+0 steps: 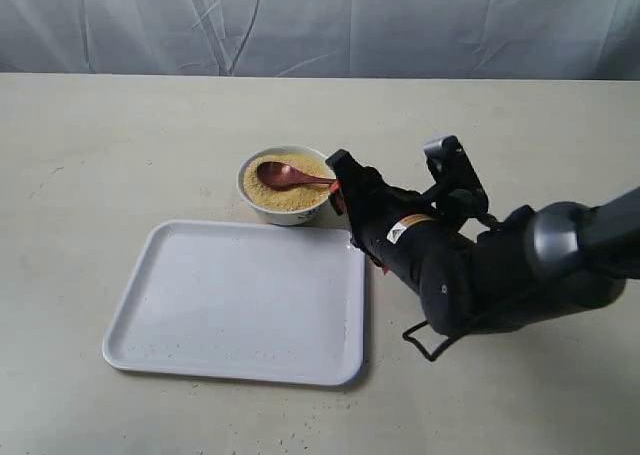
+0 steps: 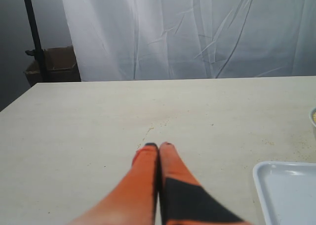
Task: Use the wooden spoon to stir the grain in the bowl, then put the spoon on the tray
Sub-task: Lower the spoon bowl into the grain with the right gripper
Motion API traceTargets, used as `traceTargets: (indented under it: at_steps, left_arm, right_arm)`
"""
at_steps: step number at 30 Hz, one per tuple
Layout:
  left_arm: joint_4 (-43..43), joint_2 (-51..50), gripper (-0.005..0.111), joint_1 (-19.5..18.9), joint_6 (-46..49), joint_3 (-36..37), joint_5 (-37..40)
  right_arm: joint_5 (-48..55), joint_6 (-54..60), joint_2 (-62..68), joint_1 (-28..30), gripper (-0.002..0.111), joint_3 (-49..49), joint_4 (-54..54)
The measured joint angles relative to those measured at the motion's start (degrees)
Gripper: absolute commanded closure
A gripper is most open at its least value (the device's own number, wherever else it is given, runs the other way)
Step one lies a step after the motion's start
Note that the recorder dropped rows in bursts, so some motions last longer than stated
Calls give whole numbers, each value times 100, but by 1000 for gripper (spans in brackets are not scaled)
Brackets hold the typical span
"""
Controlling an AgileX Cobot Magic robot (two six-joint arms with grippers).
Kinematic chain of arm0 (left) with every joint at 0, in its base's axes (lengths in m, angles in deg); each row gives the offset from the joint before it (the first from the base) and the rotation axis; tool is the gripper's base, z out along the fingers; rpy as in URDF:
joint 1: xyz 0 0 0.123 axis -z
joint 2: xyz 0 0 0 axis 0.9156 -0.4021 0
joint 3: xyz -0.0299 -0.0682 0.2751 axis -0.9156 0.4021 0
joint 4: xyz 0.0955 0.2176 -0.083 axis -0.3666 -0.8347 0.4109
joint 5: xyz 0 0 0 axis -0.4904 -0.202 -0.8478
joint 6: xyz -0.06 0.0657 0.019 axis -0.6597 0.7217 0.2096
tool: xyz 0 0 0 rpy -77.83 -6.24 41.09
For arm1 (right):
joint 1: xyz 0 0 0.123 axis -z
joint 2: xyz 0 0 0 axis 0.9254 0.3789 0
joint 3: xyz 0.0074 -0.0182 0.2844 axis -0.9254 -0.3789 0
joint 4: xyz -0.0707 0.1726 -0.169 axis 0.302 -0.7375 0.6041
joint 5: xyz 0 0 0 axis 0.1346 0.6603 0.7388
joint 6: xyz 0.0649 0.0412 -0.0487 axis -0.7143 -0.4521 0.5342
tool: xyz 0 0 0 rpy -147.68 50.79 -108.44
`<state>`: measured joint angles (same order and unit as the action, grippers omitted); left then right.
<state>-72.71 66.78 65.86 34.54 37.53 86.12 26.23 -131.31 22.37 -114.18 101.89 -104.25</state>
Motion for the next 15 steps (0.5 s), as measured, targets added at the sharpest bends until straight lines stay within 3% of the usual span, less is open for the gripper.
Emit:
traceTargets:
  at_steps: [11,15]
  left_arm:
    - [0,0,106,0,0,0,0]
    - [0,0,106,0,0,0,0]
  right_arm:
    - [-104,-199,811,410,54,824,-207]
    - [-107,-209,821,524,59,969,-222]
